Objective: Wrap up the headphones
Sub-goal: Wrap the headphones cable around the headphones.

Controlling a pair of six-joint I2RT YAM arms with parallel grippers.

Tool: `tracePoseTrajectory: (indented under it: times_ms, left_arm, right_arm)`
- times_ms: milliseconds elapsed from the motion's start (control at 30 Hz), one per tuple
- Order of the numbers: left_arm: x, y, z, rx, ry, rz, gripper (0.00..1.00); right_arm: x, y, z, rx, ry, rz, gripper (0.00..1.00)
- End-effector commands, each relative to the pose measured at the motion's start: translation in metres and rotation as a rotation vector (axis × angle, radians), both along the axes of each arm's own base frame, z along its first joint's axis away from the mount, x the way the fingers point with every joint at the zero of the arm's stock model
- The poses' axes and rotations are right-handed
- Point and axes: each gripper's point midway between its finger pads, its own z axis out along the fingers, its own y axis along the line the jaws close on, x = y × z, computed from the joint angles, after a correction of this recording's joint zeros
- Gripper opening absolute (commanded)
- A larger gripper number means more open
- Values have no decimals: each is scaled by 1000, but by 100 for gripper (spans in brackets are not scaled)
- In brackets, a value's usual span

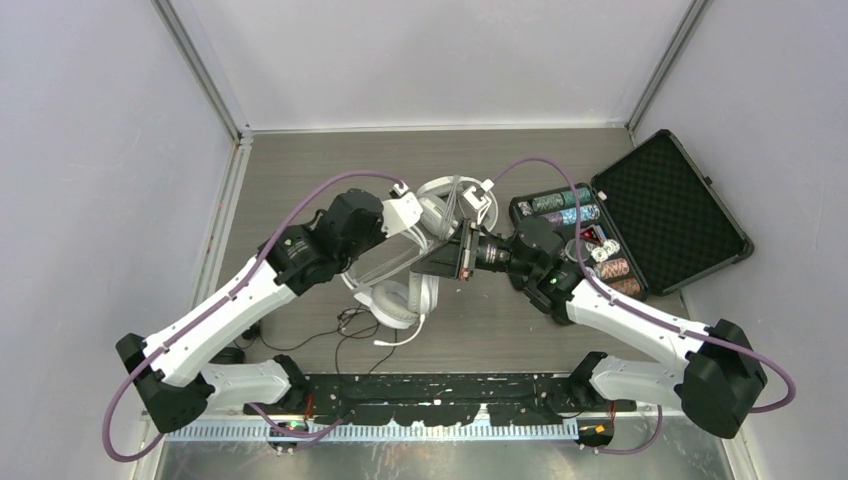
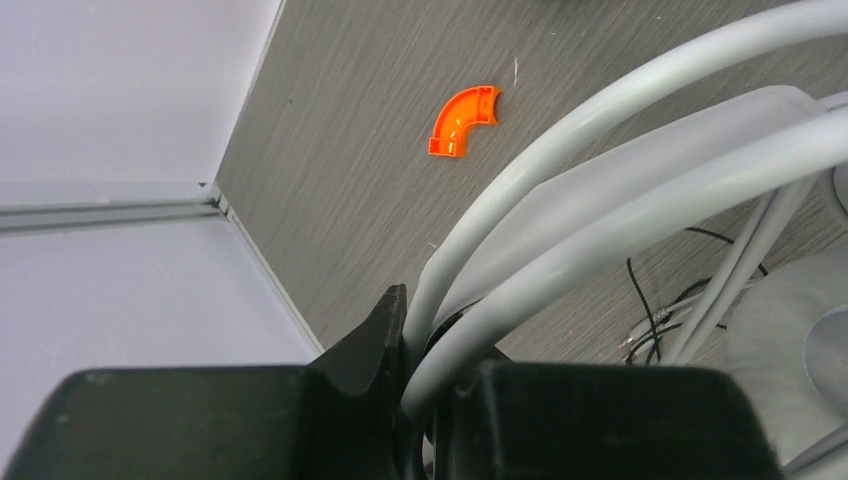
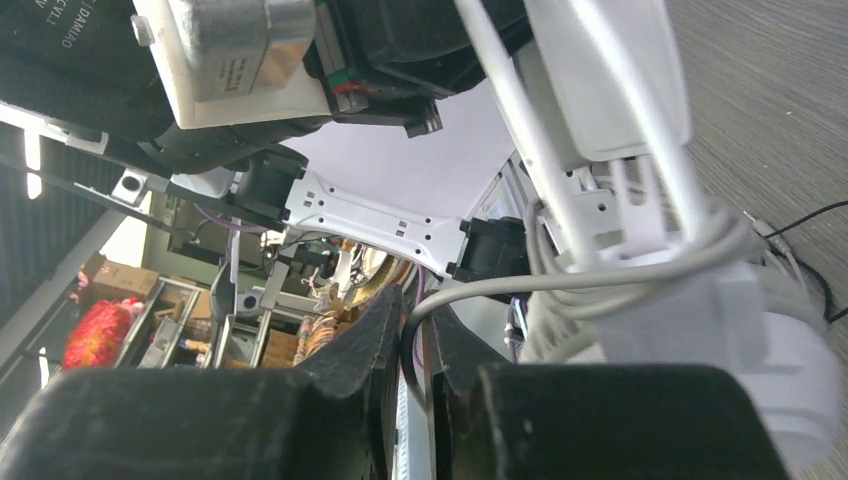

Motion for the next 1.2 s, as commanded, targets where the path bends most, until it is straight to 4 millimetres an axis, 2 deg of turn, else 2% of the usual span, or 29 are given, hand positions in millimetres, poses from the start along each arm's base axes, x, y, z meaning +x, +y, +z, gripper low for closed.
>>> tracePoseTrajectory:
  times_ms: [0, 233, 500, 633, 900, 1067, 1167]
  left_arm:
    - [12, 0, 28, -147, -55, 140, 0]
    - [17, -11, 43, -255, -40, 205, 0]
    - [26, -19, 78, -433, -147, 236, 0]
    - [30, -20, 90, -510, -170, 280, 0]
    - [38, -9, 117, -680, -240, 456, 0]
    - [37, -12, 123, -765, -232, 476, 0]
    - [35, -14, 125, -825, -216, 493, 0]
  right_arm:
    - [-8, 2, 56, 136, -117, 26, 19]
    - [-6, 5, 62, 142, -134, 16, 19]
    - [-1, 4, 67, 90, -221, -13, 20]
    - [1, 0, 77, 89, -276, -49, 20]
    - [12, -1, 70, 16, -345, -102, 20]
    - [17, 2, 74, 27, -368, -116, 22]
    - [27, 1, 67, -6, -398, -160, 21]
